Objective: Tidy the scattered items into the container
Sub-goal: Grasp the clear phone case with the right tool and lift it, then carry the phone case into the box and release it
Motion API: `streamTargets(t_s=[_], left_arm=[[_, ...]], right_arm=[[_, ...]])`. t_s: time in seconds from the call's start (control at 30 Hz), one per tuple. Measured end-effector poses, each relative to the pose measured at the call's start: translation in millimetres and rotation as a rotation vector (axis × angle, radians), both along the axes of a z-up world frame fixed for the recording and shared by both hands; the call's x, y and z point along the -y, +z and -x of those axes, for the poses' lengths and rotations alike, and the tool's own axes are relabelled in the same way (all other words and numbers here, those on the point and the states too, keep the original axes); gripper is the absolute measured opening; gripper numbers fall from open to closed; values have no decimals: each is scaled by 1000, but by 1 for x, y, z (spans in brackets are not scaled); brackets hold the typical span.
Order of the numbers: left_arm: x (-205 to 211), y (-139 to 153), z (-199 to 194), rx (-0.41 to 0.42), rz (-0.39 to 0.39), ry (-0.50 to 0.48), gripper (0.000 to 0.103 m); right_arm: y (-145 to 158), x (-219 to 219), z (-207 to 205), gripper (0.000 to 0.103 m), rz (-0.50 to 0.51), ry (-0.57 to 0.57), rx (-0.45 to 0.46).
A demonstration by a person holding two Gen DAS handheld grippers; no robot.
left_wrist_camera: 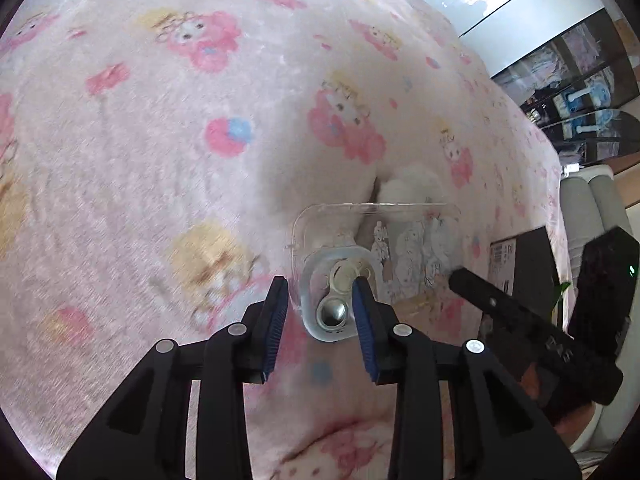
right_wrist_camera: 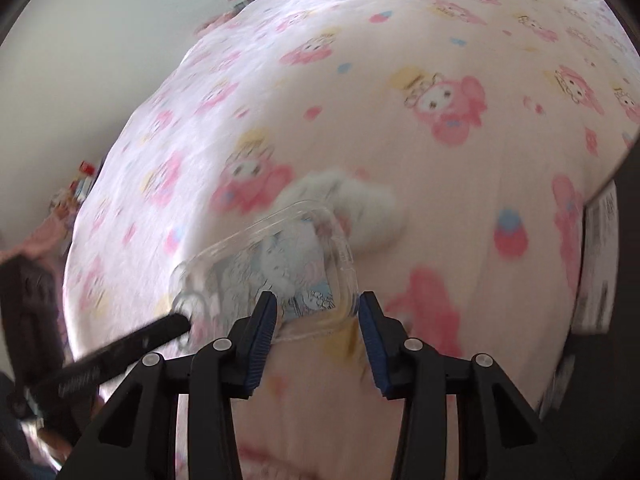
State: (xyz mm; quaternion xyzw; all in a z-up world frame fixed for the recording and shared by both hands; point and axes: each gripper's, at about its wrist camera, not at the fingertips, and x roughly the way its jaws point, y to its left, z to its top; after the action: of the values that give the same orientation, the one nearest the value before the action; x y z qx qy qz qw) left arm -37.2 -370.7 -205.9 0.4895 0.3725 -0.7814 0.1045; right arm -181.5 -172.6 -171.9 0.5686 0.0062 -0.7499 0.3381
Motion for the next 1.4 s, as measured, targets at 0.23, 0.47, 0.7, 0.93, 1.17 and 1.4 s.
streamTargets(t_s=[0.23, 0.47, 0.7, 0.93, 1.17, 1.4], left_arm=[[2, -22, -19, 52, -53, 3, 32], [-1, -37, -10, 41, -82, 21, 38], [-23, 7, -20, -10, -17, -29, 37], [-80, 61, -25, -97, 40, -126, 37], [-154, 108, -13, -185, 34, -245, 37], [-231, 145, 5, -233, 55, -376, 37]], right_arm=[[-24, -16, -40, 39, -58, 54, 109], [-40, -13, -22, 39, -54, 27, 119], [-4, -25, -41, 36, 15, 41, 52], [49, -82, -68, 35, 49, -6, -28], [103, -162, -87, 35, 49, -112, -153], [129, -248, -98, 36, 60, -236, -217]])
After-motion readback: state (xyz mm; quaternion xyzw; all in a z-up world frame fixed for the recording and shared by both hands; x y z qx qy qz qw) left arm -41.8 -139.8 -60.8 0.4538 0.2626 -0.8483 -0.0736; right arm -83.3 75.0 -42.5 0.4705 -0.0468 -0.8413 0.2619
